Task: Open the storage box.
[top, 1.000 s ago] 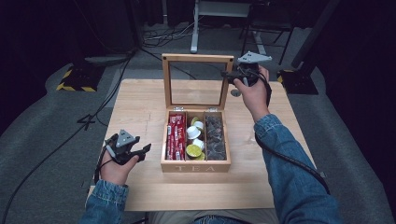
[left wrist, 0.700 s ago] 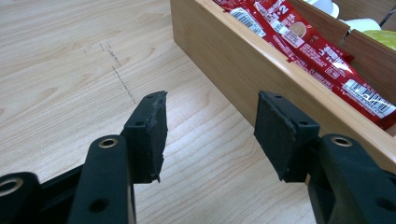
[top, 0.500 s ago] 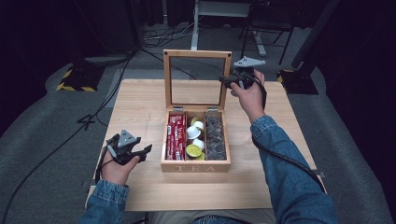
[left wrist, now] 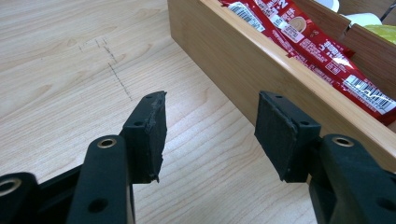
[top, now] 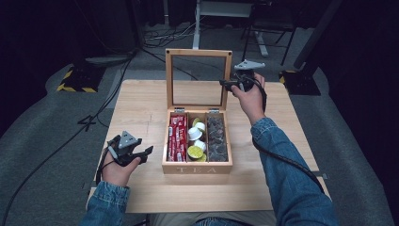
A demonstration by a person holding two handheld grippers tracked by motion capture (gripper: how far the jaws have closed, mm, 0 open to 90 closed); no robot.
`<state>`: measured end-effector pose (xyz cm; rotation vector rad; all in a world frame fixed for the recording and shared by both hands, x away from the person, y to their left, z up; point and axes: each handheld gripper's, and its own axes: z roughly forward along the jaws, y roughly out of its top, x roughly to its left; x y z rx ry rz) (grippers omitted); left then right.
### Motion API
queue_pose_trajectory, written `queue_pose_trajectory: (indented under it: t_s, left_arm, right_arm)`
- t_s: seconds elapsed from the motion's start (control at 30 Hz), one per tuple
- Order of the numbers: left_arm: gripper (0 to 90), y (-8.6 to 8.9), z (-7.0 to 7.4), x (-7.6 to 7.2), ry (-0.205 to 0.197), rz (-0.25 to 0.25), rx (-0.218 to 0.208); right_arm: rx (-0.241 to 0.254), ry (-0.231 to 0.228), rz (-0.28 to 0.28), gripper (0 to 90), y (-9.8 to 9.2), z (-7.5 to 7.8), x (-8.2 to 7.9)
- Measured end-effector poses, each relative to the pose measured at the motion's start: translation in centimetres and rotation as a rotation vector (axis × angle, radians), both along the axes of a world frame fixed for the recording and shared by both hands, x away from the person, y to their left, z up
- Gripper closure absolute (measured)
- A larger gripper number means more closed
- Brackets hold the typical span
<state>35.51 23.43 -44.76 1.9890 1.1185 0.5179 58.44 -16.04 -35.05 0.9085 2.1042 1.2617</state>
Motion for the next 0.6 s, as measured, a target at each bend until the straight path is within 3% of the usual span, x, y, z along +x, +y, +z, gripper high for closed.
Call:
queue_pose_trajectory:
  t_s: [0.33, 0.6]
  left_arm:
    - [43.0, 0.1, 0.0, 0.0, 0.002, 0.003, -0.003]
    - [40.3, 0.2, -0.2, 0.2, 0.016, -0.005, 0.005]
  right_arm:
    - [0.031, 0.014, -0.019, 31.0, 0.0, 0.2, -0.1]
    - [0.053, 0.020, 0.006, 28.6, -1.4, 1.9, -1.4]
